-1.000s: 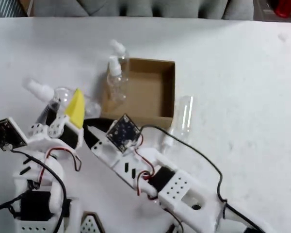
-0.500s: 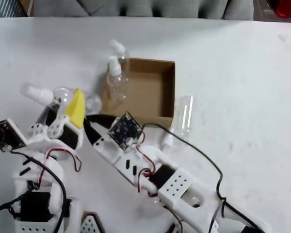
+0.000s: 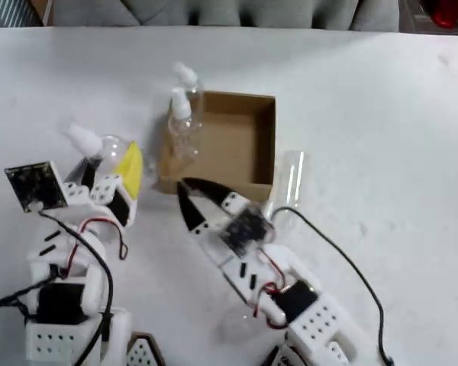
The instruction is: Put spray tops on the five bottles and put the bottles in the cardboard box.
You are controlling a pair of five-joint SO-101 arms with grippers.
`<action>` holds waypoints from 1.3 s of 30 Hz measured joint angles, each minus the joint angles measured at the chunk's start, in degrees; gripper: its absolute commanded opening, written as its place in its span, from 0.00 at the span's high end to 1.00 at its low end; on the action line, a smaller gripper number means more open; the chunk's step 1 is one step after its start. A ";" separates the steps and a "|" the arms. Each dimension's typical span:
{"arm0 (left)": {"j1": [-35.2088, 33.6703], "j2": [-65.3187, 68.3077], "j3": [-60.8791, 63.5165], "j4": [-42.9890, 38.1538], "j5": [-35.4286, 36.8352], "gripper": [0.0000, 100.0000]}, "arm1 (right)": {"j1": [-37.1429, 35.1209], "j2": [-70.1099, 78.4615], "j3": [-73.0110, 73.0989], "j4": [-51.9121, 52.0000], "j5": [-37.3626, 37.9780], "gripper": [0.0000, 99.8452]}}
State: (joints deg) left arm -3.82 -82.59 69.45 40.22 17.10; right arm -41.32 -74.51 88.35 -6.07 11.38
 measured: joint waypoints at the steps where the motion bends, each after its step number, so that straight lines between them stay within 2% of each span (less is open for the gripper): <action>1: 0.00 0.44 0.00 -0.09 0.00 0.98 | 0.53 -3.60 0.79 0.00 0.00 0.98; 4: 0.00 0.62 -0.09 -0.18 -0.26 0.98 | 2.37 -13.63 2.73 -1.05 0.00 0.98; 8: 0.00 0.62 -0.09 -0.18 -0.35 0.98 | 5.01 -22.68 7.12 -7.65 0.09 0.98; 12: 0.18 0.62 0.26 -0.18 -0.35 0.98 | 8.70 -24.53 8.00 -12.22 0.09 0.98; 17: 5.01 0.70 0.62 -0.18 -0.44 0.98 | 16.70 -23.56 8.09 -14.68 0.00 0.98; 22: 11.34 0.70 0.62 -1.23 -9.58 0.98 | 27.87 -21.54 8.09 -14.51 -7.30 0.98; 25: 12.84 0.70 0.62 -4.40 -11.25 0.98 | 34.99 -19.60 8.09 -10.02 -11.34 0.98; 28: 13.01 0.70 0.62 -8.00 -11.25 0.98 | 39.12 -17.67 8.09 -2.11 -12.22 0.98; 32: 13.01 0.88 0.62 -12.13 -11.25 0.98 | 40.00 -17.05 8.09 7.82 -12.40 0.98; 36: 13.54 2.02 0.62 -15.74 -11.25 0.98 | 40.26 -17.05 8.09 11.69 -12.40 0.98; 39: 13.54 7.65 0.62 -21.98 -11.34 0.98 | 40.18 -17.05 8.09 13.36 -12.40 0.98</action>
State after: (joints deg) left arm 9.71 -74.95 70.07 18.24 5.76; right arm -1.14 -91.56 96.44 7.30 -1.01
